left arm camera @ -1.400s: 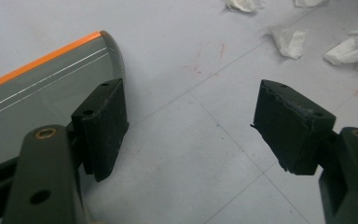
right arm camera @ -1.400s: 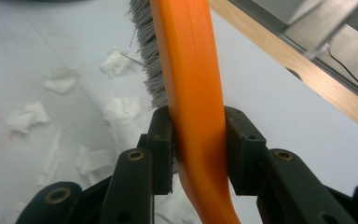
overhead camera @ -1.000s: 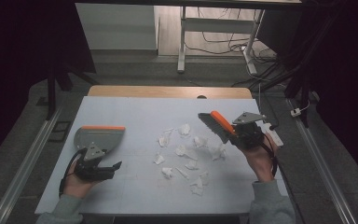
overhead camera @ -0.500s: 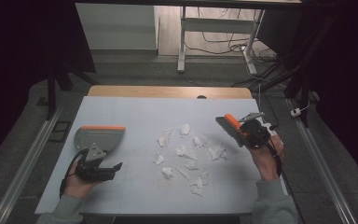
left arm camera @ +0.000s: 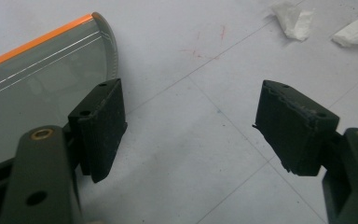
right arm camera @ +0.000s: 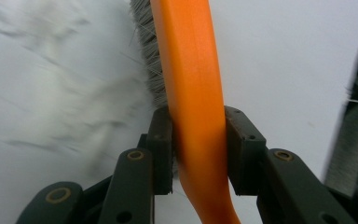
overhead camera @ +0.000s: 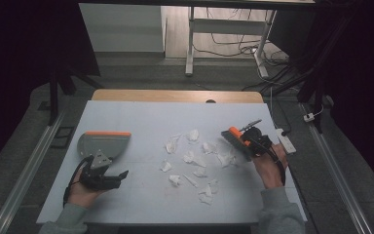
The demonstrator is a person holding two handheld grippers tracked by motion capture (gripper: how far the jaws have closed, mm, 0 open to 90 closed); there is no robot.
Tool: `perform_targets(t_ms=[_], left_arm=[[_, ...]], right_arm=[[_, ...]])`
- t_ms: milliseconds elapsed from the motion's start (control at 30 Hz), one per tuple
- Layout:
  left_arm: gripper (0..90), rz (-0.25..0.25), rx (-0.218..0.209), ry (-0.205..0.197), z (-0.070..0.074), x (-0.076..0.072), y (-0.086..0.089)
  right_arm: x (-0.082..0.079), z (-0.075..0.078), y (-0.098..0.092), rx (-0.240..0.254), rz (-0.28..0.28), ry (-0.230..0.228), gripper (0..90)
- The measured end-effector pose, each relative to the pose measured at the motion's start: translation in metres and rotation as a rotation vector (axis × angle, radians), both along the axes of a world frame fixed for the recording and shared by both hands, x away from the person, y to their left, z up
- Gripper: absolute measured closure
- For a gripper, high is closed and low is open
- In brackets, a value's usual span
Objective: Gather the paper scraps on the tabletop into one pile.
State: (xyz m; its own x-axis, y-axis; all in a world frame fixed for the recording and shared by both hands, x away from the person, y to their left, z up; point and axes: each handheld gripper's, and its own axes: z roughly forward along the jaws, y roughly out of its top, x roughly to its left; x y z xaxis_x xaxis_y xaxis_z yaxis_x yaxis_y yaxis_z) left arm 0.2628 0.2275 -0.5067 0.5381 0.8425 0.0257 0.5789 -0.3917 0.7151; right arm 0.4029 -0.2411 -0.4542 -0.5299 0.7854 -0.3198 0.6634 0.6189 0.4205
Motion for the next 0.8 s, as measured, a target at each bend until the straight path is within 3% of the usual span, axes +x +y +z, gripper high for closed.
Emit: perform_targets(t_ms=[67,267,367,433,500,633,800], left_arm=[[25.2,0.003,-0.004,0.0,0.0,0.0,0.0],[25.2,0.0,0.0,0.001,-0.001,0.001,0.0],[25.3,-0.001,0.002,0.003,-0.001,0.001,-0.001],[25.3,-0.003,0.002,0.002,-0.001,0.001,-0.001],[25.3,-0.003,0.002,0.002,-0.001,0.001,-0.001],[25.4,-0.006,0.009,0.0,-0.001,0.001,-0.001],[25.4,-0.027,0.032,-0.001,-0.002,0.004,-0.001]], right_arm=[[-0.002,-0.001,0.011,-0.024,0.011,0.01,66.3],[-0.011,0.0,0.035,0.009,0.065,0.04,66.3],[-0.016,0.002,0.047,0.096,0.127,0.072,66.3],[-0.018,0.006,0.052,0.19,0.164,0.088,66.3],[-0.02,0.012,0.052,0.232,0.179,0.063,66.3],[-0.021,0.02,0.043,0.236,0.159,-0.025,66.3],[-0.008,0.022,0.037,0.21,0.131,-0.058,66.3]])
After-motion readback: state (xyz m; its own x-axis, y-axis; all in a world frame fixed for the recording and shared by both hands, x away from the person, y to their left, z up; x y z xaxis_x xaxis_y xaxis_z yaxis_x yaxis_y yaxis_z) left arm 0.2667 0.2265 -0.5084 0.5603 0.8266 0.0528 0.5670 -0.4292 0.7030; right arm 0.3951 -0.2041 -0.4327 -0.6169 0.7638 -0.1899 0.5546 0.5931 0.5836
